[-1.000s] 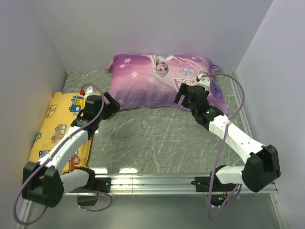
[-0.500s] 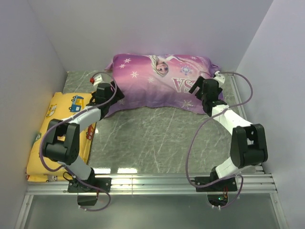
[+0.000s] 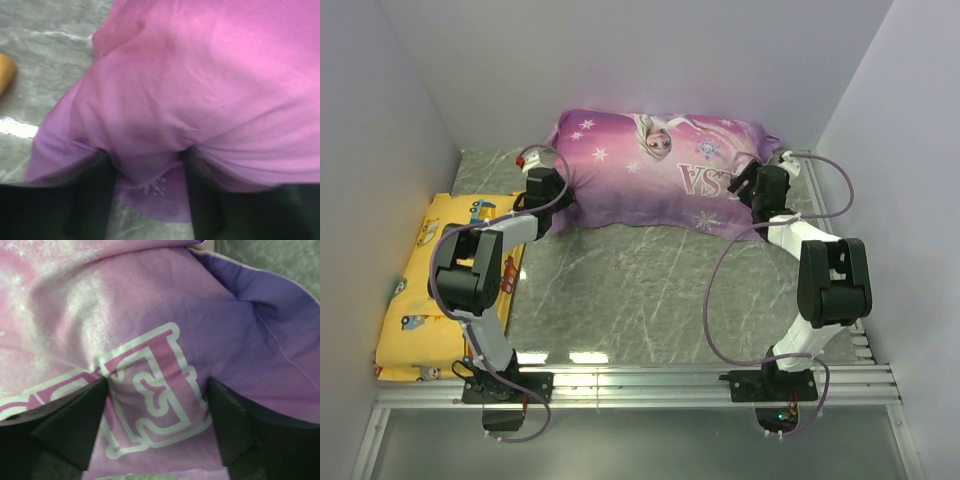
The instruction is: Remove the pillowcase from the pillow
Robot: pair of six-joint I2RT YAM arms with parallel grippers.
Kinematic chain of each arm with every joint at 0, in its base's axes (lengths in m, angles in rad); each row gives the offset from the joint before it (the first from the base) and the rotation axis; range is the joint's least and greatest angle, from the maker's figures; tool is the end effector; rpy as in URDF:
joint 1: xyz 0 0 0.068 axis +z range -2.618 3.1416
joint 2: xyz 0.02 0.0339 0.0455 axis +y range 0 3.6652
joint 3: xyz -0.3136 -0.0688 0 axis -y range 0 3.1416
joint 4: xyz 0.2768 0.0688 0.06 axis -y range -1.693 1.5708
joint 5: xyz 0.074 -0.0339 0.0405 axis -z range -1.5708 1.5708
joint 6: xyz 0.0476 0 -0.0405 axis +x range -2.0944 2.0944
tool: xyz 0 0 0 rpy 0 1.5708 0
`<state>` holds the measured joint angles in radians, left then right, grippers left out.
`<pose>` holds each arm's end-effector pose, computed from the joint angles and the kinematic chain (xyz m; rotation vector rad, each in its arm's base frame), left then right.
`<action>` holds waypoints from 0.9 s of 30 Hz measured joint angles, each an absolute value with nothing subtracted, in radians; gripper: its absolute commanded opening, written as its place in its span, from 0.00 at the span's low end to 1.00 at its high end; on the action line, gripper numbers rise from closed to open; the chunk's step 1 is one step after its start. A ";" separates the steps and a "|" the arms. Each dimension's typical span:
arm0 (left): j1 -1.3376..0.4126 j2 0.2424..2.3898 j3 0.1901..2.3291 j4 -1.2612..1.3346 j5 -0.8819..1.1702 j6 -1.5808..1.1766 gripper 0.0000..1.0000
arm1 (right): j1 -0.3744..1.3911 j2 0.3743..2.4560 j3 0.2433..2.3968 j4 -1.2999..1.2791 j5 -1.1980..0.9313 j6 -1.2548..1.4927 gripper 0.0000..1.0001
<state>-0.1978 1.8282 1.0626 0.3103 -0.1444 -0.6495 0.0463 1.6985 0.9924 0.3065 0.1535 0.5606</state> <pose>0.4423 -0.0817 0.2150 -0.5468 1.9684 -0.3888 0.4209 0.0122 0.2435 0.5985 1.8806 0.2460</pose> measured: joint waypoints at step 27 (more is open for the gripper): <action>-0.471 1.330 1.516 -0.304 -0.461 -0.562 0.00 | 0.059 1.028 1.189 -0.284 0.096 0.572 0.00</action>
<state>-0.4709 1.3304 1.5162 -0.3038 -0.4606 -0.5621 0.0593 1.0279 1.1893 -0.2836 0.0963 0.5720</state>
